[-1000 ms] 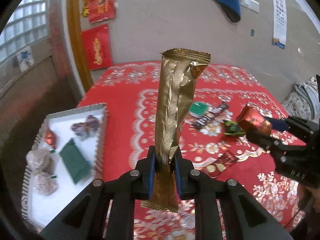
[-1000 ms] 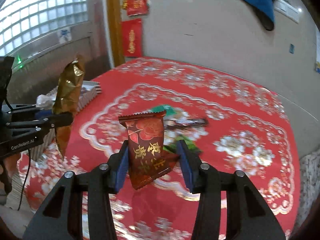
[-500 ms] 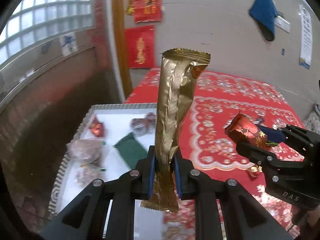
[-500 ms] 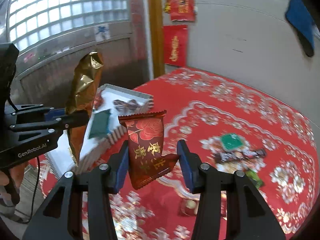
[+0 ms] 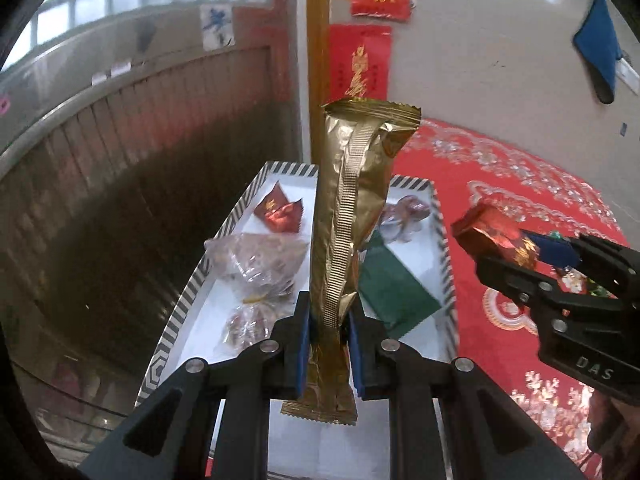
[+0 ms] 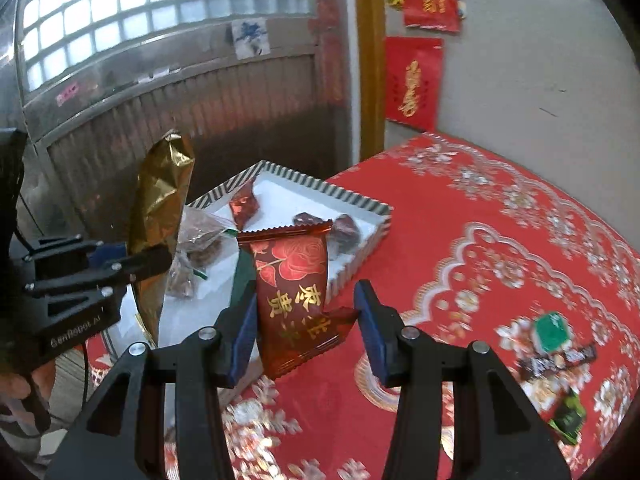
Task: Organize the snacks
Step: 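Carry the gold bar and red cake over the white tray and open both grippers, then move both grippers back from the tray toward the remaining snacks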
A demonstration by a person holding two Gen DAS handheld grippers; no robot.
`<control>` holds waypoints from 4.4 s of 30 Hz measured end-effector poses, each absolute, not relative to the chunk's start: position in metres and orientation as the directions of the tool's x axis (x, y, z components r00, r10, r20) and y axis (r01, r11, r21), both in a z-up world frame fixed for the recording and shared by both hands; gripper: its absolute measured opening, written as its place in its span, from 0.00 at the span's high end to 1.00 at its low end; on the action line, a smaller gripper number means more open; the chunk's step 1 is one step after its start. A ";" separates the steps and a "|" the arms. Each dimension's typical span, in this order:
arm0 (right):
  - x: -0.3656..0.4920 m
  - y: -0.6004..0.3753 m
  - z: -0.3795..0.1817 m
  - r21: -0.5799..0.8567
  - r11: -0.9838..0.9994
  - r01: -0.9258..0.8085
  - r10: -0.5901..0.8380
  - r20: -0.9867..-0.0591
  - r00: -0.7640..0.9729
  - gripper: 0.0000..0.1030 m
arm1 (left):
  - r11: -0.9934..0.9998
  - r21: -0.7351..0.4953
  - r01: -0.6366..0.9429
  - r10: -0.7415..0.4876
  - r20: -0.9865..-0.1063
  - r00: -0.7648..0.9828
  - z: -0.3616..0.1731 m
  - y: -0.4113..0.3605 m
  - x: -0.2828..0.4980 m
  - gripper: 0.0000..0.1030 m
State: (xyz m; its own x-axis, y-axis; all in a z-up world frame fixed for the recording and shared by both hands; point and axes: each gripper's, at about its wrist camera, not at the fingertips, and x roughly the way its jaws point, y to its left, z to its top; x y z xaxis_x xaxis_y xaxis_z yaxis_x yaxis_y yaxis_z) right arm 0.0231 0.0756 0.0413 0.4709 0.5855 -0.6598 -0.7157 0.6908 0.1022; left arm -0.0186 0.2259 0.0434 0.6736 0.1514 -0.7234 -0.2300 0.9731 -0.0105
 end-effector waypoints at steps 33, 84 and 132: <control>0.036 0.165 -0.002 0.077 0.657 -0.750 0.539 -0.743 0.397 0.54 | 0.945 0.000 -0.326 0.214 -0.755 0.620 0.007 0.258 -0.008 0.81; -0.005 -0.180 0.047 0.062 0.932 -0.358 0.300 -0.689 0.659 0.22 | 0.996 0.076 0.037 0.029 -0.719 0.695 0.039 0.042 0.008 0.23; -0.001 -0.223 0.020 0.110 0.956 -0.273 0.269 -0.703 0.658 0.20 | 0.890 0.079 0.450 -0.192 -0.828 0.526 -0.003 -0.058 0.022 0.23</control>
State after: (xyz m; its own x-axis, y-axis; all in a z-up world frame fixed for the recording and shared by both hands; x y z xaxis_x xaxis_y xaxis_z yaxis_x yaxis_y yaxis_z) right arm -0.0011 -0.2227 0.0205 0.6581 0.2690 -0.7032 -0.2735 0.9556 0.1097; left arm 0.0224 -0.0577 -0.0032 0.5263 -0.1921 -0.8283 0.4495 0.8897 0.0793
